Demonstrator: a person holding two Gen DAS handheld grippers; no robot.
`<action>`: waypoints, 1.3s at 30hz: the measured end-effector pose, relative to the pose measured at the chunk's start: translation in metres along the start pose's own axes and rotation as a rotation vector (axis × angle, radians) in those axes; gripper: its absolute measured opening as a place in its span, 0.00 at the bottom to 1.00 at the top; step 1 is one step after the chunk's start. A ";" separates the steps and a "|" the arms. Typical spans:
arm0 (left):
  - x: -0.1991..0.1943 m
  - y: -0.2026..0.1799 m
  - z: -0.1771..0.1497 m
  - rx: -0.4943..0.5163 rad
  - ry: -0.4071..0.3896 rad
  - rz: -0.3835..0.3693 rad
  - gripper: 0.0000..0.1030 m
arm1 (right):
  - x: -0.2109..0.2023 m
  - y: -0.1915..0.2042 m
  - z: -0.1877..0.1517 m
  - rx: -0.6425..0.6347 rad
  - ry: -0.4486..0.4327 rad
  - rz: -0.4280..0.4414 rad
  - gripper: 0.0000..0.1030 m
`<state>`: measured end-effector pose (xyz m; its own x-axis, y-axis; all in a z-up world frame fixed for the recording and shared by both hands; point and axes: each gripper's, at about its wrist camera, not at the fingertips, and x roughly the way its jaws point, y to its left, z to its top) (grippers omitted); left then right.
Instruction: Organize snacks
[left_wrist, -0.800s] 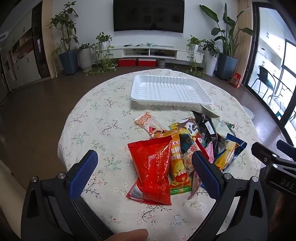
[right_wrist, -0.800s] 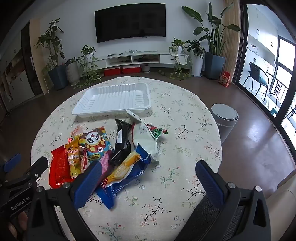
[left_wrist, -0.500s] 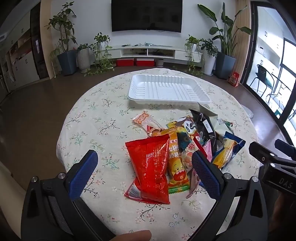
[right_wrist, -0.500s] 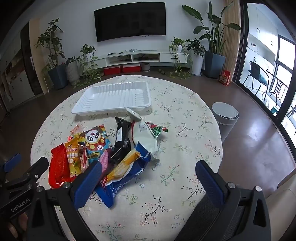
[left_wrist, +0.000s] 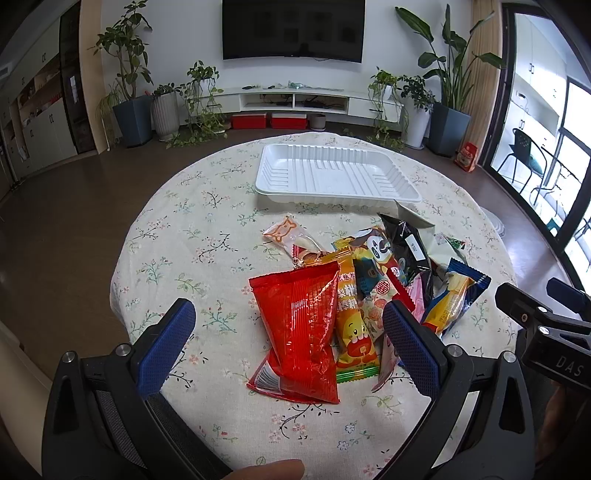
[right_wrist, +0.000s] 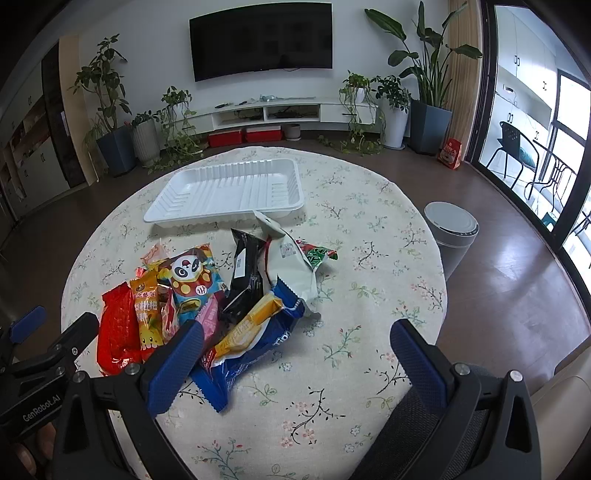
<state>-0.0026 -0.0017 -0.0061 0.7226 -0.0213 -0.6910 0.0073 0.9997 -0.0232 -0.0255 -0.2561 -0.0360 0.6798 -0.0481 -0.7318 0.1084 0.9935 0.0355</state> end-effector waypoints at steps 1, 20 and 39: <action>0.000 0.000 0.000 0.000 0.000 0.000 1.00 | 0.000 0.003 -0.003 0.000 -0.001 0.000 1.00; 0.001 0.000 -0.001 -0.001 0.001 0.000 1.00 | 0.000 0.004 -0.005 -0.001 0.003 0.000 1.00; 0.003 -0.002 -0.006 0.002 0.003 -0.001 1.00 | 0.001 0.004 -0.007 0.000 0.006 0.001 1.00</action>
<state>-0.0046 -0.0042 -0.0118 0.7207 -0.0226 -0.6929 0.0095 0.9997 -0.0228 -0.0293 -0.2512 -0.0411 0.6759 -0.0464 -0.7356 0.1074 0.9936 0.0360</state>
